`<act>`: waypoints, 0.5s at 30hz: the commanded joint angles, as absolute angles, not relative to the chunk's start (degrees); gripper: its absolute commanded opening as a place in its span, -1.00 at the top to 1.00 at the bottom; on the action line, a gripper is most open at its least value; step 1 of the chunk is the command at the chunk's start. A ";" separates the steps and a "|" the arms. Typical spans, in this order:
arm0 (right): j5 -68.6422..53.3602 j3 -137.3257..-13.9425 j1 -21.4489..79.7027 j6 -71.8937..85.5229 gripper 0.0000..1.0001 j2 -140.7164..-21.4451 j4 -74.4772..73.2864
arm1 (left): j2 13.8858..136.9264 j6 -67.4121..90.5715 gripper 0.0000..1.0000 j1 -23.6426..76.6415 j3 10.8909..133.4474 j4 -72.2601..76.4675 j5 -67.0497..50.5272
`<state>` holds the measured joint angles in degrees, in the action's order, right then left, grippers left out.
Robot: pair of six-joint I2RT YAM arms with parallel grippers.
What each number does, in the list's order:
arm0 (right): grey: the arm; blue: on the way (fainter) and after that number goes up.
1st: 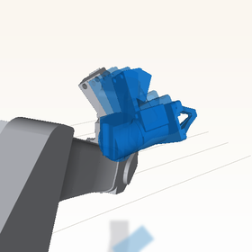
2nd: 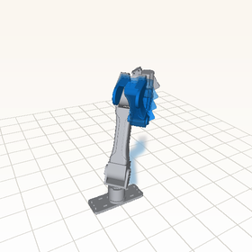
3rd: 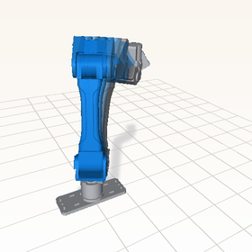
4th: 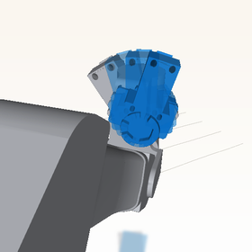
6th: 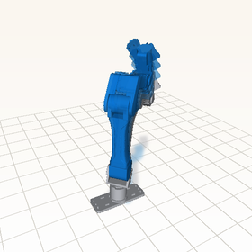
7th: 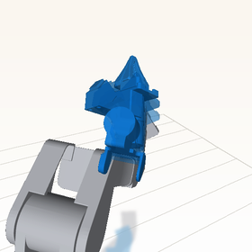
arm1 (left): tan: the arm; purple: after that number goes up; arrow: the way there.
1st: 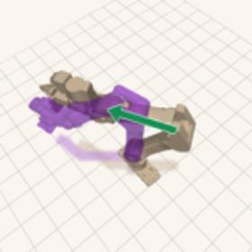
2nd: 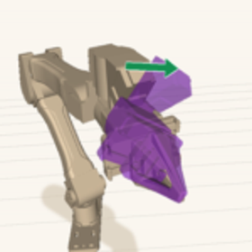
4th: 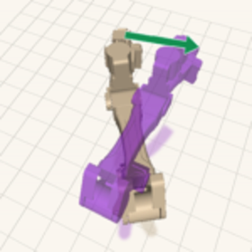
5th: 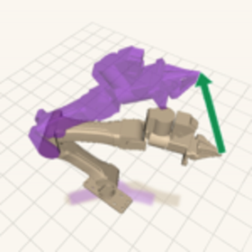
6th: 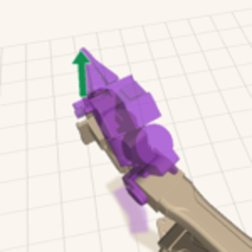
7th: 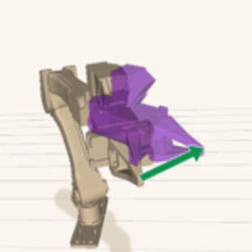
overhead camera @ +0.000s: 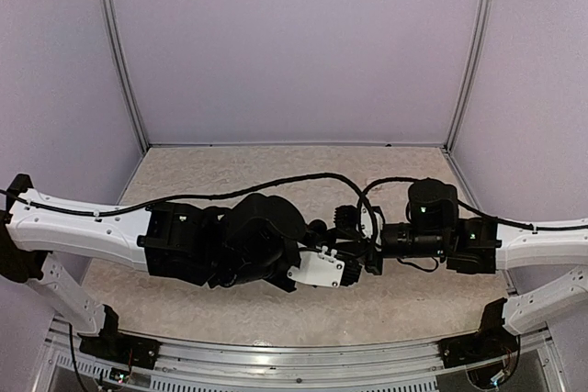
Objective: Insert the wireless bluetooth earbuds into the charging case
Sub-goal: Insert the right earbud into the right side groove of the charging case.
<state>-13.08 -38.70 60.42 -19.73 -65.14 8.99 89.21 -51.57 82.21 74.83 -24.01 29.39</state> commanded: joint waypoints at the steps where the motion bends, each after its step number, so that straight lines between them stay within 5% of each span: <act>1: -16.66 -37.84 60.95 -18.76 1.00 -62.95 16.10 | 87.02 -51.57 0.31 81.83 74.13 -20.50 29.78; 15: -16.93 -34.89 60.54 -16.50 1.00 -63.18 19.92 | 75.21 -51.12 -0.21 81.83 67.05 -10.20 22.62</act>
